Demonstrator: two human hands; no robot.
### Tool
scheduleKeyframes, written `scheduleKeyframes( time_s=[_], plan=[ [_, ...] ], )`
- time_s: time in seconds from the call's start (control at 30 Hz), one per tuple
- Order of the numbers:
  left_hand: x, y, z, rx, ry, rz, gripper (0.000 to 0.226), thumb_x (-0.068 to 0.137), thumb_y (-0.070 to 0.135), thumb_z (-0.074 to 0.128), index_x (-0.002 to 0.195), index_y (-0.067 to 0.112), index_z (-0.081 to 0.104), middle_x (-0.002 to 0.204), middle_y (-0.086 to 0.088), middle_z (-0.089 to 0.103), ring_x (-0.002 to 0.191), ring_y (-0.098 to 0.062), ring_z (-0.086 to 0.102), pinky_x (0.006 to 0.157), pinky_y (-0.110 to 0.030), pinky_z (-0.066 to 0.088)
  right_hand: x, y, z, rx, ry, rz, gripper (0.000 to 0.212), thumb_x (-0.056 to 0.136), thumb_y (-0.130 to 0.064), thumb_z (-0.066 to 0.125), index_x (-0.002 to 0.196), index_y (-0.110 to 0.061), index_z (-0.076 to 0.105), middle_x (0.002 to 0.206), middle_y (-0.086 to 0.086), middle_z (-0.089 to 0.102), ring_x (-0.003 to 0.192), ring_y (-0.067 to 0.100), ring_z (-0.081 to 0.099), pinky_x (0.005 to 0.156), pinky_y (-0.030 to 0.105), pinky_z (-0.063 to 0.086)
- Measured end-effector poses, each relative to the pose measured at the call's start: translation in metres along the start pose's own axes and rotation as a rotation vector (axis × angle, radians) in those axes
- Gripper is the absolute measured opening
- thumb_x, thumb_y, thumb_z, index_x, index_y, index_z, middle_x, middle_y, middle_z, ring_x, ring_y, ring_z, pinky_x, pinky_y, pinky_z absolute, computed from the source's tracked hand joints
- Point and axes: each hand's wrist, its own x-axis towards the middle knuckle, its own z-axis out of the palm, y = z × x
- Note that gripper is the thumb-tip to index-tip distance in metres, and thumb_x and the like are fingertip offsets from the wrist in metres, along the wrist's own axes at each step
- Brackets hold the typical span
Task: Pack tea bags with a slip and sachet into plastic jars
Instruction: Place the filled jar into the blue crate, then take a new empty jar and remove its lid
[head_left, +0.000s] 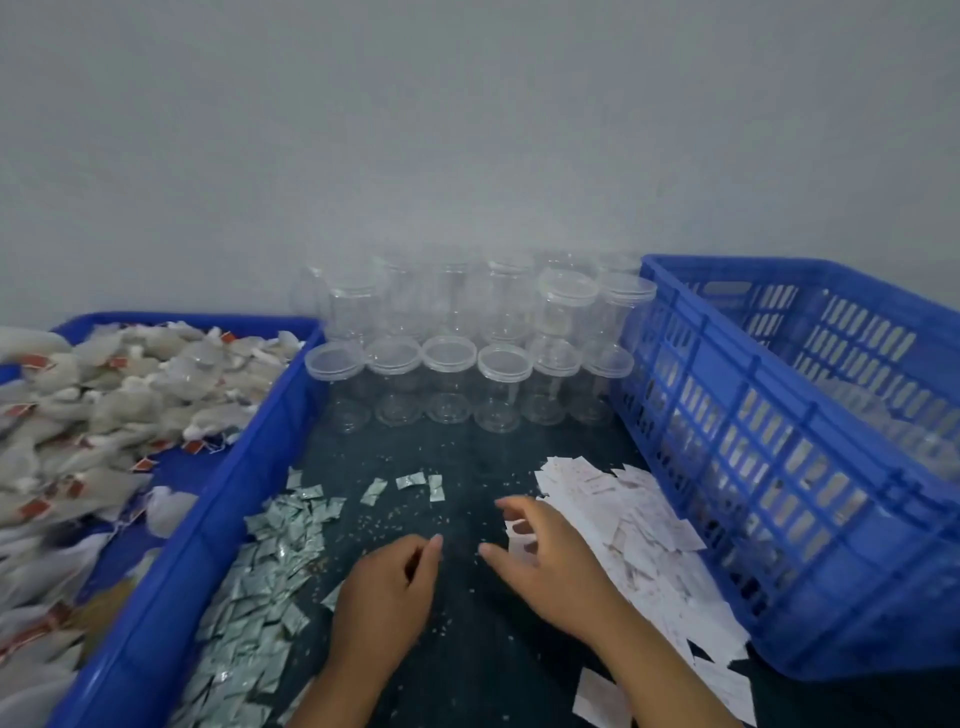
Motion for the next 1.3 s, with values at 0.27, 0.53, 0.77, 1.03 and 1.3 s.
scheduleKeyframes(
  time_s=[0.27, 0.53, 0.77, 1.03, 1.3],
  plan=[
    [0.006, -0.008, 0.002, -0.065, -0.025, -0.018, 0.049, 0.099, 0.061, 0.053, 0.068, 0.023, 0.055, 0.068, 0.009, 0.061, 0.063, -0.012, 0.059, 0.054, -0.028, 0.042, 0.141, -0.025, -0.03, -0.318, 0.186, -0.01, 0.081, 0.098, -0.05, 0.073, 0.162, -0.019, 0.035, 0.167, 0.008, 0.032, 0.151, 0.032, 0.04, 0.121, 0.044, 0.038],
    [0.008, -0.014, 0.003, -0.045, -0.021, -0.01, 0.043, 0.093, 0.071, 0.052, 0.077, 0.031, 0.056, 0.069, 0.015, 0.063, 0.065, -0.007, 0.06, 0.054, -0.019, 0.041, 0.195, -0.025, -0.02, -0.697, 0.322, -0.137, 0.052, 0.1, -0.053, 0.068, 0.131, -0.013, 0.059, 0.167, 0.021, 0.038, 0.163, 0.044, 0.015, 0.129, 0.057, 0.021],
    [0.008, -0.014, 0.003, -0.045, -0.021, 0.008, 0.037, 0.091, 0.073, 0.052, 0.079, 0.039, 0.056, 0.068, 0.02, 0.064, 0.067, -0.003, 0.061, 0.05, -0.018, 0.037, 0.186, -0.019, -0.024, -0.222, 0.372, -0.098, 0.052, 0.089, -0.036, 0.088, 0.129, -0.015, 0.064, 0.15, 0.01, 0.043, 0.135, 0.033, 0.053, 0.111, 0.038, 0.046],
    [0.01, -0.011, 0.001, -0.15, 0.026, -0.004, 0.065, 0.091, 0.082, 0.033, 0.074, 0.026, 0.06, 0.065, 0.008, 0.063, 0.059, -0.01, 0.059, 0.056, -0.033, 0.045, 0.093, -0.05, -0.021, 0.091, 0.299, -0.132, 0.106, 0.08, -0.038, 0.093, 0.16, -0.05, 0.024, 0.148, -0.018, 0.048, 0.128, 0.0, 0.051, 0.108, 0.021, 0.042],
    [0.006, -0.012, -0.001, -0.279, 0.031, -0.061, 0.066, 0.096, 0.079, 0.022, 0.079, 0.034, 0.066, 0.069, 0.012, 0.069, 0.064, -0.007, 0.064, 0.062, -0.035, 0.051, -0.041, -0.03, 0.035, 0.333, 0.15, -0.167, 0.132, 0.065, -0.049, 0.095, 0.164, -0.052, 0.008, 0.154, -0.026, 0.048, 0.145, -0.002, 0.047, 0.113, 0.011, 0.038]
  ],
)
